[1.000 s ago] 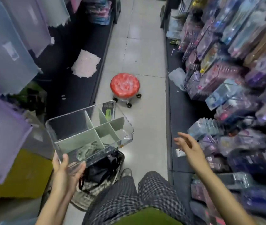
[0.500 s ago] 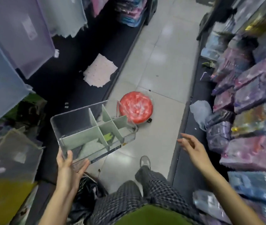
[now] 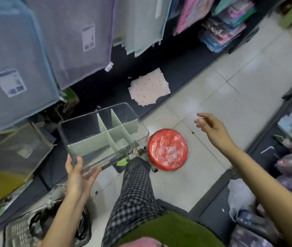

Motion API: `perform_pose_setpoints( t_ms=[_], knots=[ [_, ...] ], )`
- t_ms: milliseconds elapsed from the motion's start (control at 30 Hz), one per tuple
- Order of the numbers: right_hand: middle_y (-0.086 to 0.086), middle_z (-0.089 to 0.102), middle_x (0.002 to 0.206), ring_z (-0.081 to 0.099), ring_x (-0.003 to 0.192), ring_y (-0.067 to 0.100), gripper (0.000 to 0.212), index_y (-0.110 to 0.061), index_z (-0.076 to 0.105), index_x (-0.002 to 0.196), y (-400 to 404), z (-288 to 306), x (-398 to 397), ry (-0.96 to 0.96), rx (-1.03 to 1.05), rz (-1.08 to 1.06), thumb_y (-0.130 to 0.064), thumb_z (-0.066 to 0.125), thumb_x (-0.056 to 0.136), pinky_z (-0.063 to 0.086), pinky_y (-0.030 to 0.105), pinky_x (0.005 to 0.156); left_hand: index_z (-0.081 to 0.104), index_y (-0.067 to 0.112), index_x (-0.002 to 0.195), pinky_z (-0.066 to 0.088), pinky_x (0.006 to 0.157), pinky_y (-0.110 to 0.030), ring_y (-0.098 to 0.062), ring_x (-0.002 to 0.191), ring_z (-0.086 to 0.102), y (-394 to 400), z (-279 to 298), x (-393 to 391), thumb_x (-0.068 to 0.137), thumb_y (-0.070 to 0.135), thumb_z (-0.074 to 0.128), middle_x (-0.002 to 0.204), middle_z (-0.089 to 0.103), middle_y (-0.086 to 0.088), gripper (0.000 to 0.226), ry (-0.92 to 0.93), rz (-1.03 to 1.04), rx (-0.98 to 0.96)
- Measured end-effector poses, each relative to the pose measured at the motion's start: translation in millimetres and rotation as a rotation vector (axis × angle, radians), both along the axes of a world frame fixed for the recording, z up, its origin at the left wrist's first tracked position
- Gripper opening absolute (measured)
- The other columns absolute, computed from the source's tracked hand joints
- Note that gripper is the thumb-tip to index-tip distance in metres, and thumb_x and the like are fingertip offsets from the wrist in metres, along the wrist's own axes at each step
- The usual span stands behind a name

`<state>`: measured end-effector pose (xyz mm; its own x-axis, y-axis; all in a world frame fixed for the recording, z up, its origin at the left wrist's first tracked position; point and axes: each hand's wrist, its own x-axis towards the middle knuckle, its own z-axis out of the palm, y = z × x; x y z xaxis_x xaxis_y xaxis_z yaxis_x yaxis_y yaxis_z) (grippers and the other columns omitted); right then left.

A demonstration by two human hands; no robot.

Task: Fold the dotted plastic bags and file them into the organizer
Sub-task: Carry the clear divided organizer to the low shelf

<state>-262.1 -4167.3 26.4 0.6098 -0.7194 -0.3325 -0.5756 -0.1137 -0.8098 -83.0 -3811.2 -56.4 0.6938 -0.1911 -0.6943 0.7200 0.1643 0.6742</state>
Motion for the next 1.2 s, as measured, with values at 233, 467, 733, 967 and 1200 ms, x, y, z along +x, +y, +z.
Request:
perform_pose_setpoints(
  t_ms=[233,467,733,967,1200],
  knots=[
    [0.000,0.064,0.108,0.061,0.105,0.018,0.024,-0.023,0.053,0.120,-75.5,-2.1,117.7,0.027,0.014,0.195,-0.025,0.049,0.097,0.045,0.031,0.095,0.028,0.039,0.143,0.060,0.065,-0.033,-0.031,0.102,0.058,-76.0,6.3,67.3,0.097,0.027,0.049,0.153,0.026,-0.003,0.053,0.022,0.057,0.046],
    [0.012,0.063,0.113,0.058,0.106,0.023,0.021,-0.024,0.053,0.115,-140.9,-55.8,191.4,0.116,0.090,0.363,-0.019,0.049,0.096,0.043,0.035,0.097,0.028,0.036,0.143,0.060,0.066,-0.033,-0.031,0.121,0.047,-141.3,-2.1,87.5,0.097,0.024,0.048,0.153,0.024,0.006,0.051,0.034,0.137,0.049],
    [0.006,0.060,0.115,0.056,0.104,0.019,0.031,-0.021,0.052,0.125,-217.3,-164.3,292.1,0.300,0.106,0.816,-0.033,0.050,0.096,0.043,0.031,0.089,0.031,0.046,0.138,0.059,0.062,-0.032,-0.035,0.090,0.061,-227.3,-84.9,79.7,0.095,0.031,0.050,0.120,0.045,-0.008,0.049,0.082,0.318,0.085],
    [0.007,0.054,0.124,0.057,0.108,0.024,0.056,-0.017,0.047,0.125,-252.2,-295.4,329.5,0.640,0.387,0.772,-0.060,0.043,0.089,0.051,0.033,0.080,0.032,0.047,0.139,0.058,0.068,-0.031,-0.032,0.102,0.063,-278.2,-202.7,82.0,0.081,0.041,0.060,0.132,0.044,-0.002,0.065,0.152,0.341,-0.016],
    [0.008,0.062,0.113,0.064,0.090,0.023,0.039,-0.011,0.055,0.125,-220.6,-449.1,356.7,0.517,0.423,0.765,-0.033,0.057,0.093,0.055,0.032,0.076,0.040,0.050,0.132,0.057,0.070,-0.032,-0.032,0.100,0.065,-262.2,-335.0,127.1,0.079,0.044,0.061,0.129,0.049,-0.004,0.057,0.125,0.293,0.018]
  ],
)
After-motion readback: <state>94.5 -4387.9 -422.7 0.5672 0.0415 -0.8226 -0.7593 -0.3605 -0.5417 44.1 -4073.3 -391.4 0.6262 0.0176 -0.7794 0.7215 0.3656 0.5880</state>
